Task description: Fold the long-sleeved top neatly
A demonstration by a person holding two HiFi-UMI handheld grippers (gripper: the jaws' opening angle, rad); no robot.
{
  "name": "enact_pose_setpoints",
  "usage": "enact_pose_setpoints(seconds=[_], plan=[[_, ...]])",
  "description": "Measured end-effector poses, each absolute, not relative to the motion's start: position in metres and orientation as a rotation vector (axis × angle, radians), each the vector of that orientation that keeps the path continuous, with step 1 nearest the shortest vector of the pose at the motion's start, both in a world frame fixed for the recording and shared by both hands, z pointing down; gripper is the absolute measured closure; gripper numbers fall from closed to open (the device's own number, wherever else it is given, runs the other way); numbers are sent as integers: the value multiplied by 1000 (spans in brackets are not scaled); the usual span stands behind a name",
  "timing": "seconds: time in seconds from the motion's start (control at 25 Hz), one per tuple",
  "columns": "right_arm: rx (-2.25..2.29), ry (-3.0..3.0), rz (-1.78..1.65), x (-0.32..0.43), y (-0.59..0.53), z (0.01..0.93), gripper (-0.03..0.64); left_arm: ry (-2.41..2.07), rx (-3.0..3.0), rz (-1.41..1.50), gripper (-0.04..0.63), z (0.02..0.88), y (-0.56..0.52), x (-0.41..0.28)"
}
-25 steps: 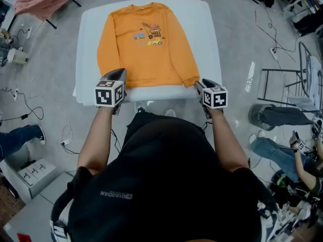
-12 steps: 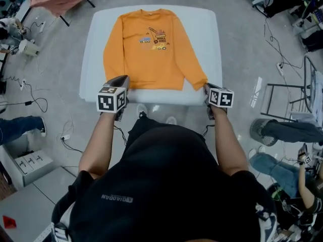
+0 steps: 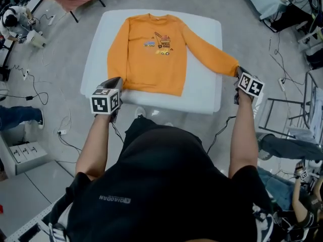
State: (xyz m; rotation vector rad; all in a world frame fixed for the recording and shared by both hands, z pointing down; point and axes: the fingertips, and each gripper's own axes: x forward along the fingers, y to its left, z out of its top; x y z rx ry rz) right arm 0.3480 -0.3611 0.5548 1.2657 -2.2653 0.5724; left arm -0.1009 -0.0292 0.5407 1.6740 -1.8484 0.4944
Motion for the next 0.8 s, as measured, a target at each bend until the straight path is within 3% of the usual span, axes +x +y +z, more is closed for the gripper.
enact_pose_setpoints(seconds=[0.44, 0.8], plan=[[1357, -2240, 287, 344, -489, 446, 595, -1897, 1683, 456, 589, 523, -42, -109], [1387, -2190, 169, 318, -509, 392, 595, -1908, 1687, 421, 589, 519, -51, -164]])
